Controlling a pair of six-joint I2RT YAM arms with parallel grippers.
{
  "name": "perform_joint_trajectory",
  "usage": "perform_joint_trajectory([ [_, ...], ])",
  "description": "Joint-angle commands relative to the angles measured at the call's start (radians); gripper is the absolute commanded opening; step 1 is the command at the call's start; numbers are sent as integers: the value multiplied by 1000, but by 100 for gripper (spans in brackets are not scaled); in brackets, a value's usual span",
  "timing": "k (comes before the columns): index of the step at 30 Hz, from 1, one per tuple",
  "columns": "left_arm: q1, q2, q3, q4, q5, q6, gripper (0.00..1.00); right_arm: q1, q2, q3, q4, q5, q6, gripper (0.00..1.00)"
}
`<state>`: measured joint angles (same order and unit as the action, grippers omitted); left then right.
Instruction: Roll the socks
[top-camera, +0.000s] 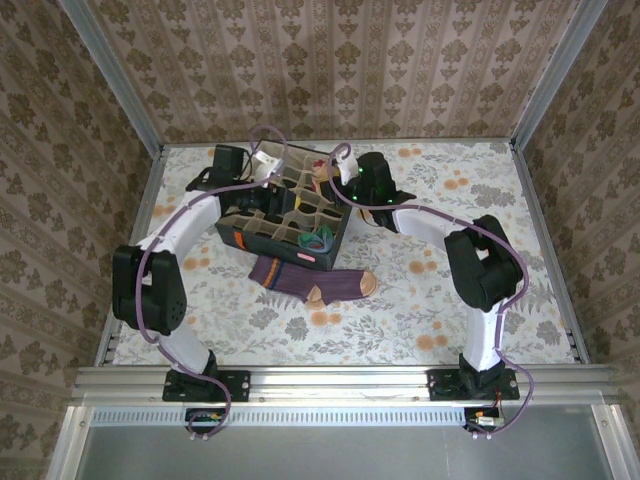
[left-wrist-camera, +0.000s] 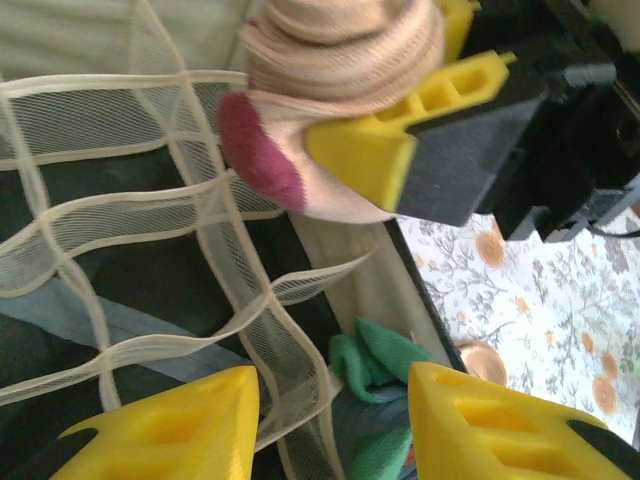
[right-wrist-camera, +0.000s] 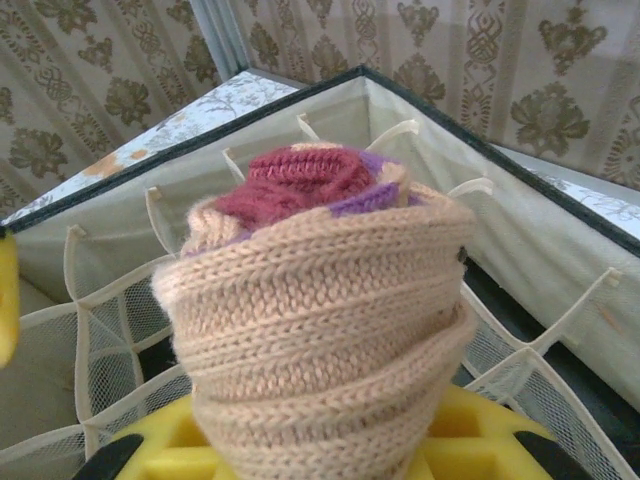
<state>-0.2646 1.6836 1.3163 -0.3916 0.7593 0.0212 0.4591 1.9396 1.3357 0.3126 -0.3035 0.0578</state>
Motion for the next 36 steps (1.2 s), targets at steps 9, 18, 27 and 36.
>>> perform_joint_trajectory([
  [9,28,32,-34,58,43,-57,41,-13,-36,-99,103,-106,27,0],
  [18,29,56,-54,57,37,-64,40,-13,-47,-135,45,-79,-4,0],
  [27,26,80,-86,76,38,-81,39,-11,-3,-116,16,-81,19,0],
  [36,-27,109,-125,81,54,-83,33,-13,62,1,-81,-83,-10,0],
])
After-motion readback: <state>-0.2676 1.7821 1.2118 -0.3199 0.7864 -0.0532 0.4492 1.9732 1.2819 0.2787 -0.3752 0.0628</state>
